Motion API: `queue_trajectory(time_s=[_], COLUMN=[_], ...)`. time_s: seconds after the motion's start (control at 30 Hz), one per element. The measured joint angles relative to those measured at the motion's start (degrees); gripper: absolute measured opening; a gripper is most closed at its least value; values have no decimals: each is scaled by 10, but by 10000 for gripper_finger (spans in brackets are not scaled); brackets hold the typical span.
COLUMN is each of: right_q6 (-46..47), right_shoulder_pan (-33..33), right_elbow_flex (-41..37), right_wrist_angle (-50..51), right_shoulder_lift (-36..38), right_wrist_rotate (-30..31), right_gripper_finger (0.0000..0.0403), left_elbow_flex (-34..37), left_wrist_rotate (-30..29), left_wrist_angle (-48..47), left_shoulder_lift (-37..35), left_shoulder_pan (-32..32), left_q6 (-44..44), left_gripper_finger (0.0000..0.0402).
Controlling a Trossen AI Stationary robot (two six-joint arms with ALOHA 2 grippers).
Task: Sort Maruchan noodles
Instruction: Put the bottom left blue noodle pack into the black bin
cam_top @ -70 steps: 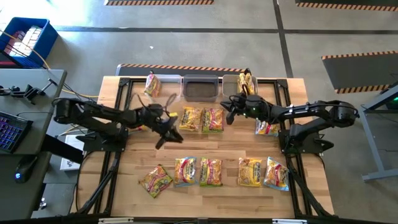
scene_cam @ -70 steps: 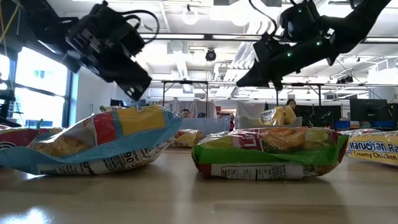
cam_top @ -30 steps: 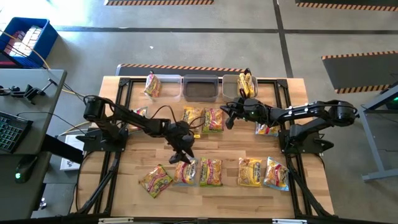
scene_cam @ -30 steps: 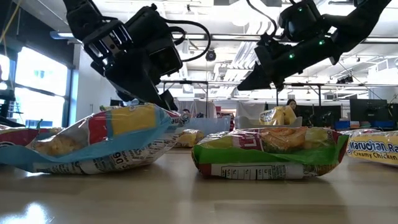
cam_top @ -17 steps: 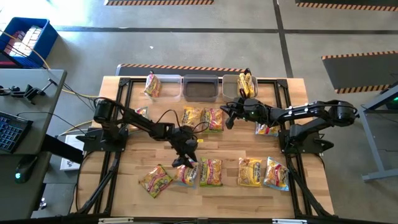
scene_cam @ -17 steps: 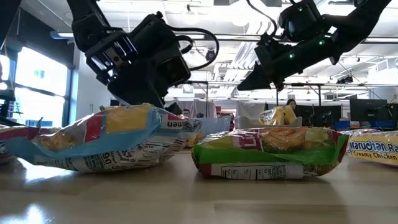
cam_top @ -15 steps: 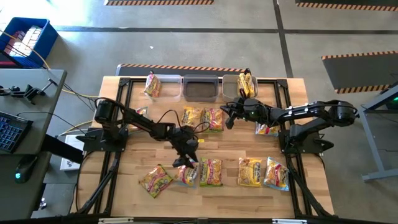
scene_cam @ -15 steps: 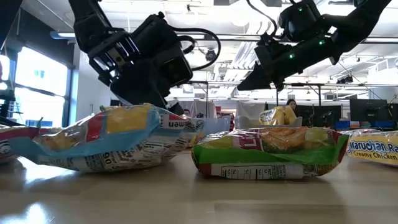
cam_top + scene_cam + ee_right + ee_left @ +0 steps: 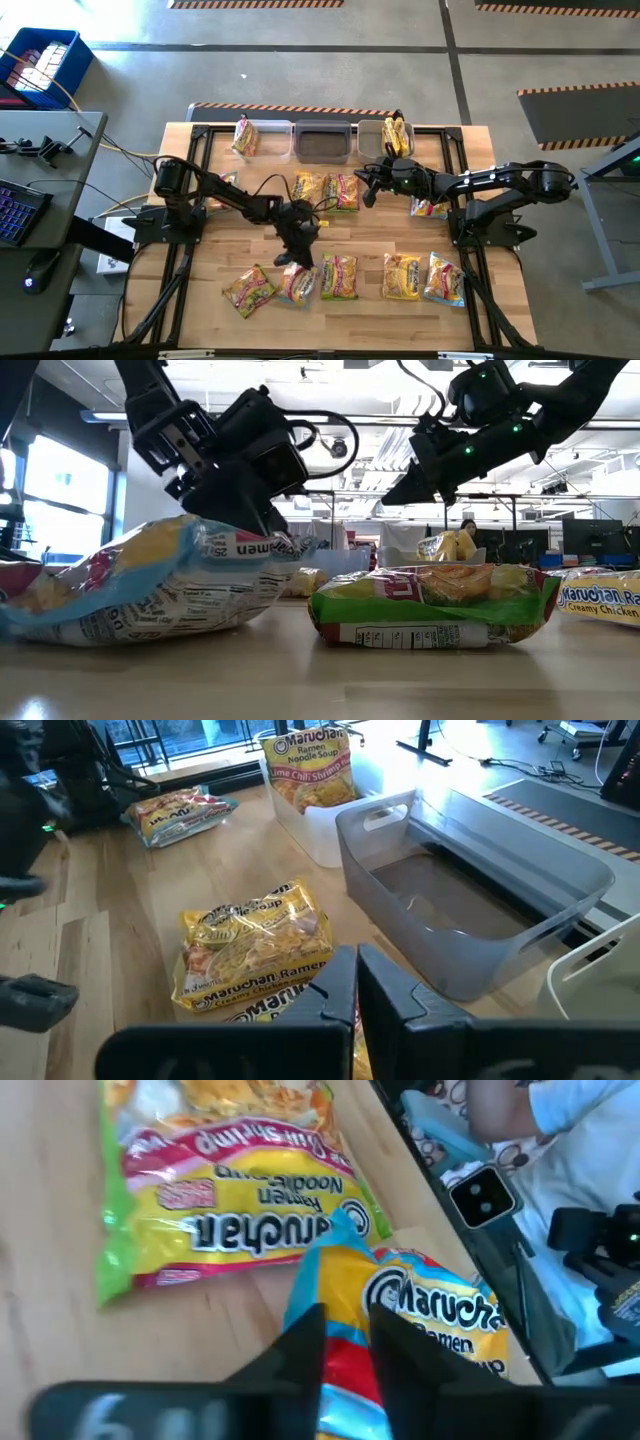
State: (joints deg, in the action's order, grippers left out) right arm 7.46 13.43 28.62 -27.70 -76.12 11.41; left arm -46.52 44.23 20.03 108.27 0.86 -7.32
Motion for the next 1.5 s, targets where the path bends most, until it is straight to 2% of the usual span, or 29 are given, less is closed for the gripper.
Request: queue_trajectory(time_s=[0.1,0.4,0.57,0.67,0.73,0.93,1.07,1.3,1.5], right_q6=[1,16,15,14,15,16,16,16,17], right_shoulder_pan=[0,0,1,4,4,4,4,4,4], right_elbow_flex=[0,0,0,0,0,0,0,0,0], right_wrist_angle=[0,0,0,0,0,0,0,0,0], right_shoulder_lift=[0,0,0,0,0,0,0,0,0], right_wrist_rotate=[0,-5,-5,-5,-5,-5,-5,-5,-5], right_gripper_finger=[0,0,0,0,0,0,0,0,0], left_elbow_flex=[0,0,0,0,0,0,0,0,0], left_wrist_rotate=[12,22,76,78,63,-35,-41,-29,-104], left_wrist_angle=[3,4,5,4,5,10,24,41,40], left_shoulder_lift=[0,0,0,0,0,0,-1,-1,-1], left_shoulder_pan=[-21,-54,-38,-21,-10,10,14,35,52], left_q6=[-12,-27,-21,-10,3,16,15,20,45], left_gripper_finger=[9,6,49,82,105,169,199,227,230])
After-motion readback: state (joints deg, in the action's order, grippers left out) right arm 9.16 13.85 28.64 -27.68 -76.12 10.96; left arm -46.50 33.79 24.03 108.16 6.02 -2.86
